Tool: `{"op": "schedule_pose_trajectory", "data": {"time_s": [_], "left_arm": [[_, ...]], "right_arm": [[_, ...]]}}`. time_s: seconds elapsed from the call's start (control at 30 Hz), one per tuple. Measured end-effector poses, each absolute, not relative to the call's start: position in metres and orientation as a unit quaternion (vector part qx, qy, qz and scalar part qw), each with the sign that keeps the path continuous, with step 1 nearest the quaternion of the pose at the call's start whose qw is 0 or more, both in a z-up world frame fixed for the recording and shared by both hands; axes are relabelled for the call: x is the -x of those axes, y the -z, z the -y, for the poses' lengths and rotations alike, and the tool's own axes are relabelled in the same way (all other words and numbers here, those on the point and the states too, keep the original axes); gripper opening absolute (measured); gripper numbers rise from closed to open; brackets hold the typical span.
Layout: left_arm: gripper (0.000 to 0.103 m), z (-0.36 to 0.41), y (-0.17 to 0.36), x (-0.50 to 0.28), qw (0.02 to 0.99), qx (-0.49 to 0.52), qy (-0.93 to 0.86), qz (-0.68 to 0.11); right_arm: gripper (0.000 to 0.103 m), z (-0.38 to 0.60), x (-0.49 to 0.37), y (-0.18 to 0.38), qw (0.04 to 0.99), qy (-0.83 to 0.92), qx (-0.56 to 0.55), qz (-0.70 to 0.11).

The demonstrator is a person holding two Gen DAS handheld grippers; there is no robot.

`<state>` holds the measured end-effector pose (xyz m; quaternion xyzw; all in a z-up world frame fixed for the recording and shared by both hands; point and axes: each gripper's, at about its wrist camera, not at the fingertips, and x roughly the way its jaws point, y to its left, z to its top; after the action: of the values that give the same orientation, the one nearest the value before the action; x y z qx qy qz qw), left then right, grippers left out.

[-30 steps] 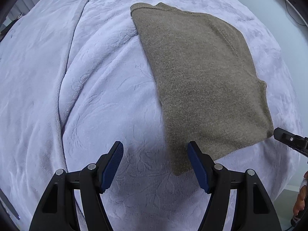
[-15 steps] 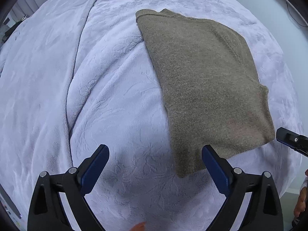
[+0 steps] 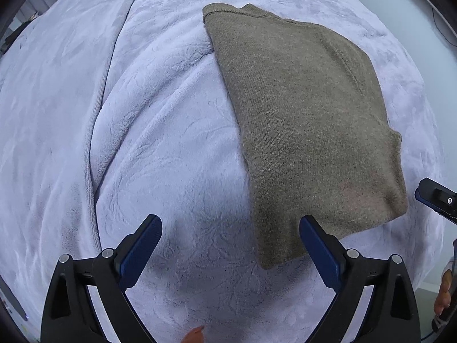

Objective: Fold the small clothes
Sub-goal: 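Open both tools and move them to the folded sweater's end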

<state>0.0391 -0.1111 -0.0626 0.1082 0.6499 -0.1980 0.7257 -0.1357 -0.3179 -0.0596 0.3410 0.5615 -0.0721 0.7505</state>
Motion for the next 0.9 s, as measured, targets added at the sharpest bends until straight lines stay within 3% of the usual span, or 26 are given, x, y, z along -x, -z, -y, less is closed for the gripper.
{"op": "schedule_pose_trajectory", "data": {"time_s": [0.6, 0.9], "left_arm": [[0.097, 0.119, 0.062, -0.086, 0.729, -0.069, 0.203, -0.651], [0.097, 0.125, 0.062, -0.125, 0.719, 0.027, 0.254, -0.646]], "right_arm": [[0.094, 0.354, 0.116, 0.081, 0.722, 0.047, -0.409, -0.556], [0.094, 0.38, 0.097, 0.087, 0.725, 0.006, -0.452, -0.52]]}}
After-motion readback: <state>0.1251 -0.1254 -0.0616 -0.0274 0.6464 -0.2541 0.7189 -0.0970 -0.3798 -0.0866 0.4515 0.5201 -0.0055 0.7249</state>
